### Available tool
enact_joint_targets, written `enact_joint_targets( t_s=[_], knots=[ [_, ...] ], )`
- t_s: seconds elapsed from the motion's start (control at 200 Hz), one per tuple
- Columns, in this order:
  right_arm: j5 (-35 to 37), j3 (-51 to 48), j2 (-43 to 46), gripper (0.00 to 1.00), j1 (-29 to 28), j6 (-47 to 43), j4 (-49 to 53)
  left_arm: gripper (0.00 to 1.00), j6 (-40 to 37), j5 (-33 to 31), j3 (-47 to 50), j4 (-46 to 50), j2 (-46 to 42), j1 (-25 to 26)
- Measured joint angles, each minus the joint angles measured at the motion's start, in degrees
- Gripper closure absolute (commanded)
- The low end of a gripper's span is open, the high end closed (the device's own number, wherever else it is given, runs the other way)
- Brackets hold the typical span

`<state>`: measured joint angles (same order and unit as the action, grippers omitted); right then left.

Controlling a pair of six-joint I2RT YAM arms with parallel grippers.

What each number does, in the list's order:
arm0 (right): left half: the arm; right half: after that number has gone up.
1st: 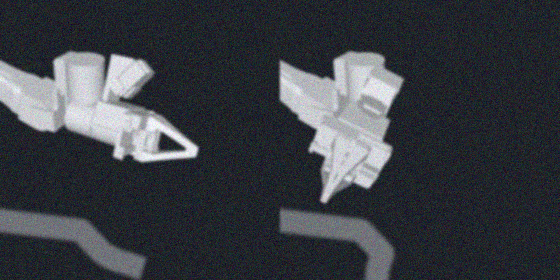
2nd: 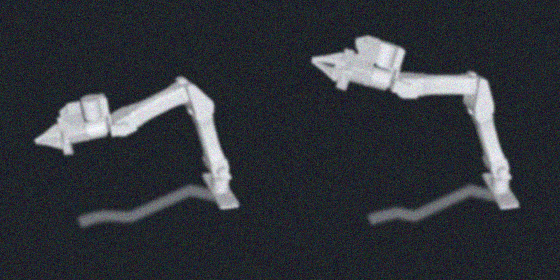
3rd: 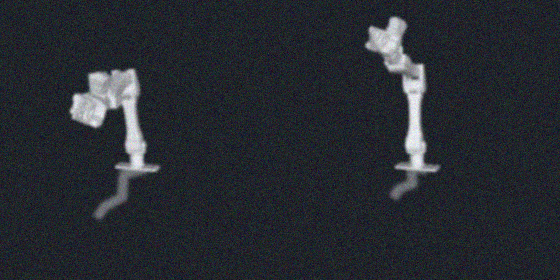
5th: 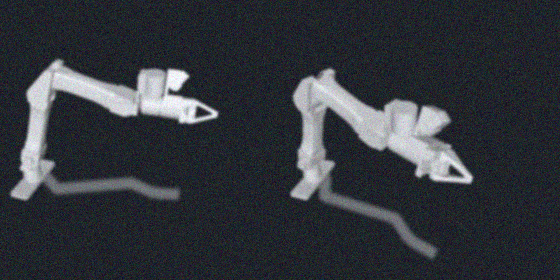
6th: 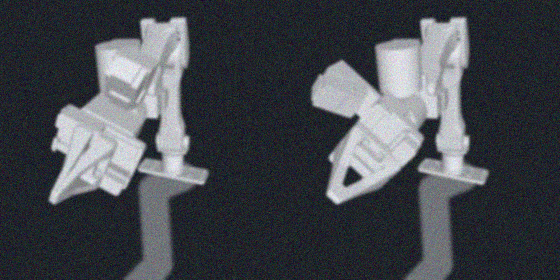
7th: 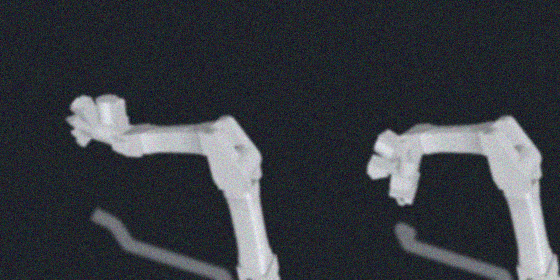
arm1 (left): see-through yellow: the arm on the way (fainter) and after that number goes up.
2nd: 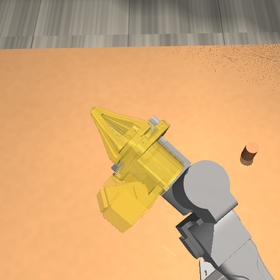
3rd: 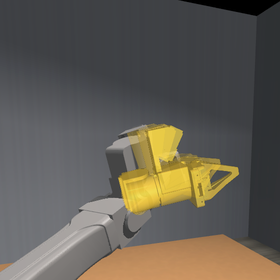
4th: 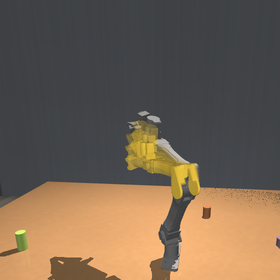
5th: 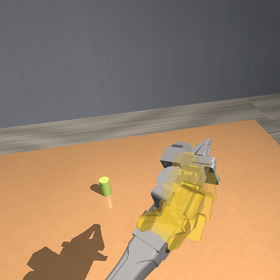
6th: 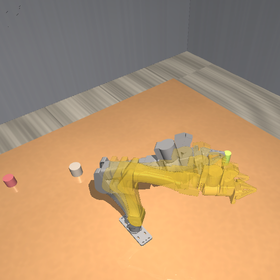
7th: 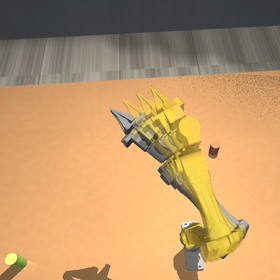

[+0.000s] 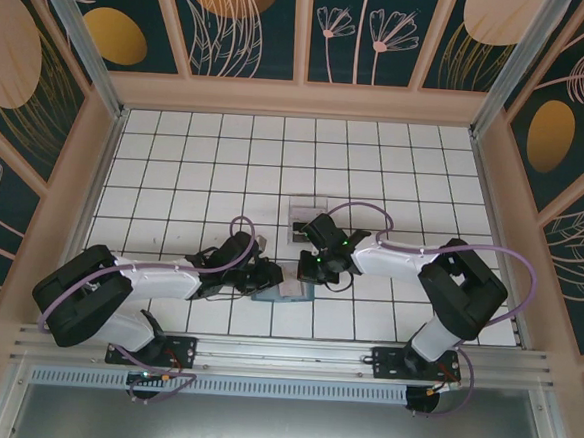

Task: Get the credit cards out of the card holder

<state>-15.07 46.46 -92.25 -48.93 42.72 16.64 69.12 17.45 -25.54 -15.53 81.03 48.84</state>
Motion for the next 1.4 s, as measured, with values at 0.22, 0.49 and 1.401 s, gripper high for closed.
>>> enact_joint_targets(
  t_s=[0.22, 0.49, 1.401],
  knots=[
    [0.2, 0.1, 0.0, 0.99, -0.2, 0.0, 0.0, 0.79, 0.0, -0.3, 0.0, 1.0, -0.1, 0.0],
    [0.6, 0.2, 0.0, 0.98, -0.5, 0.0, 0.2, 0.78, 0.0, 0.0, 0.0, 0.9, 1.0, 0.0],
    [1.1, 0.2, 0.0, 0.96, -0.8, 0.0, 0.2, 0.88, 0.2, 0.7, 0.5, -2.1, 2.4, -0.2]
  ],
)
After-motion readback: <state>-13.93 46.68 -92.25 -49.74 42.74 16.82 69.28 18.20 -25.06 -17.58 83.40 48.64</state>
